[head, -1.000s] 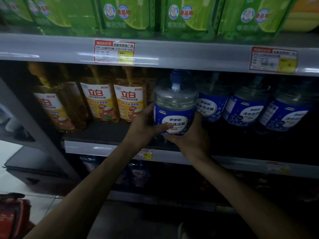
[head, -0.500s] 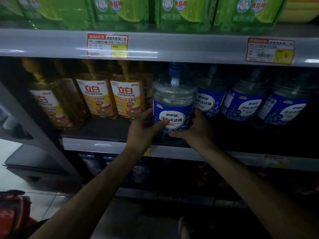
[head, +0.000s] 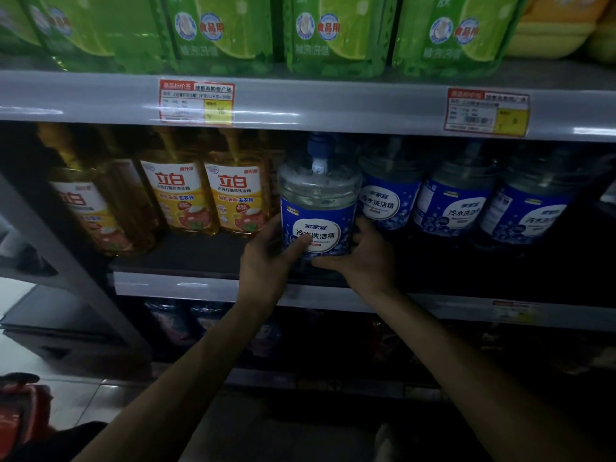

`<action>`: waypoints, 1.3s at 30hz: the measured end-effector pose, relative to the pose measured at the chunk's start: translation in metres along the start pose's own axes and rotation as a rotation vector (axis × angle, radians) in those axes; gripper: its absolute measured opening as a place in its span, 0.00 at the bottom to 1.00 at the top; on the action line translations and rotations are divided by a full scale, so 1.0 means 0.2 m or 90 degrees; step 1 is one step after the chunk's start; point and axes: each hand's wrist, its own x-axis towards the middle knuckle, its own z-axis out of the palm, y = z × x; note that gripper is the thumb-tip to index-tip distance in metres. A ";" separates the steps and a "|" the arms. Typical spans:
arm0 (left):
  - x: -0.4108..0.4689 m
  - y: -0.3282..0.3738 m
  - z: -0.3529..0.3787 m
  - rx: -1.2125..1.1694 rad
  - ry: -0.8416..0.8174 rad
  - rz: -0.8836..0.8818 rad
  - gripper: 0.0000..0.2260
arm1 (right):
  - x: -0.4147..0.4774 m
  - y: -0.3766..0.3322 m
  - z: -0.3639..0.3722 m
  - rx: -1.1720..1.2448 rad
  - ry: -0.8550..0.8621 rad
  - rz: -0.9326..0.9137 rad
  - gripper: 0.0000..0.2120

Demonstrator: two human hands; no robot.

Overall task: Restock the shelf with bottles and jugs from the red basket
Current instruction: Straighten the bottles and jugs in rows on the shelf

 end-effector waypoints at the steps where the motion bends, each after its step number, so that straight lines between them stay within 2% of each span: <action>1: 0.00 0.00 0.00 0.004 -0.001 -0.002 0.21 | 0.00 0.00 0.00 0.000 -0.001 -0.001 0.44; 6: 0.00 0.00 -0.02 0.033 0.019 -0.029 0.21 | 0.00 -0.01 -0.01 0.013 -0.052 0.002 0.42; 10: 0.03 0.00 0.03 0.085 0.054 -0.043 0.28 | 0.04 0.02 -0.05 0.007 -0.108 0.004 0.38; 18: 0.02 -0.02 0.01 0.121 0.046 -0.040 0.31 | 0.06 0.02 -0.06 0.011 -0.088 0.005 0.37; 22: -0.01 0.02 0.00 0.134 0.037 -0.043 0.29 | 0.04 -0.01 -0.06 -0.007 -0.093 0.023 0.36; 29: -0.13 0.16 0.01 0.200 0.078 -0.052 0.17 | -0.05 -0.09 -0.23 -0.043 -0.092 0.067 0.37; 33: -0.22 0.20 0.06 0.203 0.033 -0.074 0.18 | -0.10 -0.12 -0.38 -0.054 -0.062 0.085 0.31; 35: -0.24 0.23 0.15 0.180 0.004 -0.077 0.21 | -0.12 -0.11 -0.45 -0.078 -0.052 0.082 0.32; 37: -0.25 0.27 0.27 0.192 -0.012 -0.047 0.22 | -0.14 -0.09 -0.51 -0.101 -0.045 0.077 0.35; 39: -0.24 0.29 0.40 0.242 -0.039 0.011 0.22 | -0.15 -0.05 -0.57 -0.110 -0.039 0.069 0.33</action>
